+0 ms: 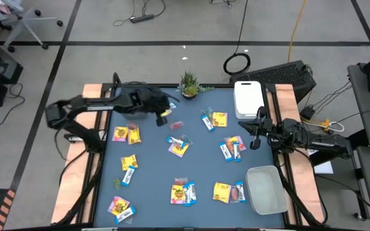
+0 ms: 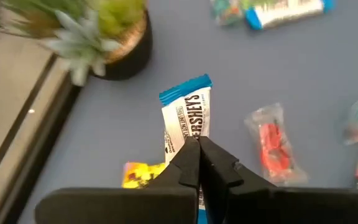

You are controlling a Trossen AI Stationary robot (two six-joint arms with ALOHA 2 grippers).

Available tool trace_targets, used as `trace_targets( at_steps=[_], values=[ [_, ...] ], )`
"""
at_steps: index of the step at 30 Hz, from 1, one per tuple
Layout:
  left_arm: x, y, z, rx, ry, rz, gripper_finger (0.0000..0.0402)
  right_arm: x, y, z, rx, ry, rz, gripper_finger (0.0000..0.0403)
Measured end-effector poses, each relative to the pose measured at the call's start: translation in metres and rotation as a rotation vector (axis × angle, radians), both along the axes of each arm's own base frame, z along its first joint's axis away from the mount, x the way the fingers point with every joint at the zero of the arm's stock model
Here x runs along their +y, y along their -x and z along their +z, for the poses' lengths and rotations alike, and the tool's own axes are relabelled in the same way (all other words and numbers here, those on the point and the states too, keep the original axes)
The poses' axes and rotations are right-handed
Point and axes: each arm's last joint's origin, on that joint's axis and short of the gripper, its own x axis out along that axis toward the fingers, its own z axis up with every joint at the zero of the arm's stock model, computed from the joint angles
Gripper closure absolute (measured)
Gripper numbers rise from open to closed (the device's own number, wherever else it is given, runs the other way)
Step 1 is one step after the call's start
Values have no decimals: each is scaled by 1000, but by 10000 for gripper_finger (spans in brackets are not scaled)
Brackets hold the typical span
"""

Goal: Sort candy
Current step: Put the top left white chocolate bar into the transparent black bin

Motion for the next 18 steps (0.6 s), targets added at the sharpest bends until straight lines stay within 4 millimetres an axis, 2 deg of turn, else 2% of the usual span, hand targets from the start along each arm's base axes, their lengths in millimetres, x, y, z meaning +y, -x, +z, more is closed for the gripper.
trace_targets(
  at_steps=[5,9,13,18],
  values=[
    [-11,32,31,3,-15,190,398,0,0,0,1,0,0,403],
    [-9,64,41,63,18,417,399,0,0,0,0,0,0,403],
    [0,88,37,147,86,594,399,0,0,0,0,0,0,403],
    [16,102,16,232,121,677,399,0,0,0,0,0,0,403]
  ],
)
